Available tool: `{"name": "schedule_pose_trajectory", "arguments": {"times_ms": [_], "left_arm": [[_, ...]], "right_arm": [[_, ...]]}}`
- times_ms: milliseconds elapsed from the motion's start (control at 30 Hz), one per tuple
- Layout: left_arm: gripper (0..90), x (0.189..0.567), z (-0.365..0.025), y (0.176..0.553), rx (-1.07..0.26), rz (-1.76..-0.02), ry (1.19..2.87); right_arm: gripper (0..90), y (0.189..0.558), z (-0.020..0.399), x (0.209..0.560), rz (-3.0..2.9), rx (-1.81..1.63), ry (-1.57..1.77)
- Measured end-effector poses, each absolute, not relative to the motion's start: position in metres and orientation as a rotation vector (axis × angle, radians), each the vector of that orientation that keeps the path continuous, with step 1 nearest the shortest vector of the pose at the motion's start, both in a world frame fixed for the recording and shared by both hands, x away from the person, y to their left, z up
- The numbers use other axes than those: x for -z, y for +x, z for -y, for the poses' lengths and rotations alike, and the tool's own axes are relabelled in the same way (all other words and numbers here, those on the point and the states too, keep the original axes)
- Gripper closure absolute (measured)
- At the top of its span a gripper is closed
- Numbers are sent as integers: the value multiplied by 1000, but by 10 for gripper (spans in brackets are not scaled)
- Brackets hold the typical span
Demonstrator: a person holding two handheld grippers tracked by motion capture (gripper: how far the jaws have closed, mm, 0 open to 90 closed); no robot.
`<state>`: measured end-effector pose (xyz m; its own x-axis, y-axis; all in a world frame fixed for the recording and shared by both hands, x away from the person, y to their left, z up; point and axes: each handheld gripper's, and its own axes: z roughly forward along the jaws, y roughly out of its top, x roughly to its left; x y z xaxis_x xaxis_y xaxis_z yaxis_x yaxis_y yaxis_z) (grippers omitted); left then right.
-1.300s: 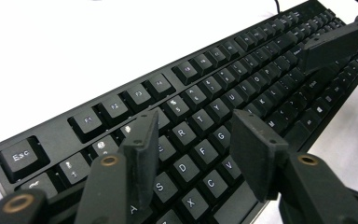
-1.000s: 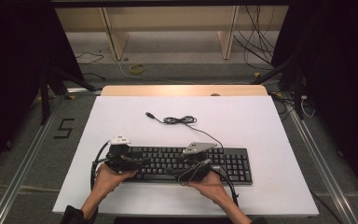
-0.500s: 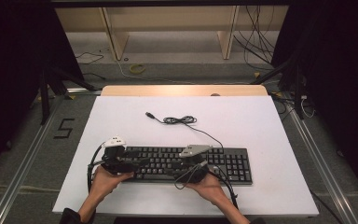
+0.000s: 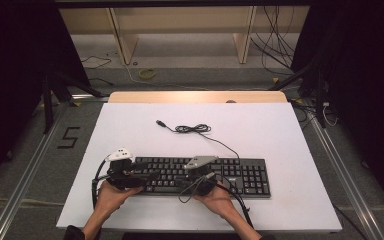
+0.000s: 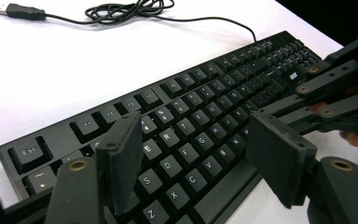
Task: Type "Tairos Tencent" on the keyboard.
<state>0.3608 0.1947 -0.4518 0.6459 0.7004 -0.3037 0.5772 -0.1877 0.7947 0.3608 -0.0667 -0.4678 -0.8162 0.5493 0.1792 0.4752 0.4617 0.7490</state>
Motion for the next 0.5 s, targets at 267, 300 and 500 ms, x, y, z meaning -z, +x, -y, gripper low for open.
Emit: {"name": "schedule_pose_trajectory", "arguments": {"times_ms": [267, 300, 500], "left_arm": [[354, 453, -195, 356, -158, -997, 1863], [354, 453, -194, 356, -160, -996, 1859], [354, 454, -195, 351, -161, -982, 1844]], "right_arm": [[890, 364, 62, 473, -2620, -1245, 921], [892, 364, 62, 474, -2620, -1243, 921], [900, 364, 61, 475, -2621, -1229, 915]]}}
